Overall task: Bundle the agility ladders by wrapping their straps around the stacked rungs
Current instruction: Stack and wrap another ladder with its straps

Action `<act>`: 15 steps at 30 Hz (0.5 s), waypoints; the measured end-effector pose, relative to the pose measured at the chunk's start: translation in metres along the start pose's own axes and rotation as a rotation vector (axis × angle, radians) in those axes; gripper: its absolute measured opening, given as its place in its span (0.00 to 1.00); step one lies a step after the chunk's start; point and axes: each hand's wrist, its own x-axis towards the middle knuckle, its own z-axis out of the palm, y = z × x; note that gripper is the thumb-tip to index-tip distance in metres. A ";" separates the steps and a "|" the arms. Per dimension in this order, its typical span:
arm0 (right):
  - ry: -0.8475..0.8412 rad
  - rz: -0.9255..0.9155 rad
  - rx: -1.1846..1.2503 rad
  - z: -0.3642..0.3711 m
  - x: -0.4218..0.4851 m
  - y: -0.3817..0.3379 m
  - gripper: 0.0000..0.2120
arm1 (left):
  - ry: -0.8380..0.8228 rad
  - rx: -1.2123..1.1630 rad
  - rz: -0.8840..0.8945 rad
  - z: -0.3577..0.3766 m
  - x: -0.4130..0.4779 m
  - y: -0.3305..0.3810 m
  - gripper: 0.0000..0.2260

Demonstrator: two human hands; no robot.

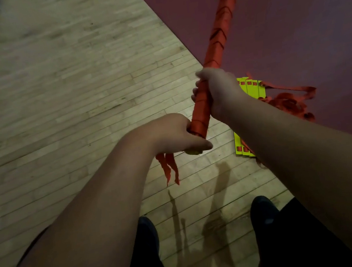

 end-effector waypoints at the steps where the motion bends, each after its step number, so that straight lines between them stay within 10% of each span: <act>1: -0.064 0.049 0.119 -0.001 -0.003 -0.004 0.13 | -0.036 -0.076 0.036 -0.006 -0.005 -0.001 0.24; 8: -0.474 0.229 0.477 -0.014 -0.027 -0.021 0.11 | -0.238 -0.427 0.195 -0.020 -0.026 0.001 0.27; 15: -0.277 0.083 0.182 -0.006 -0.020 -0.018 0.10 | -0.171 -0.210 0.062 -0.020 -0.016 -0.007 0.16</act>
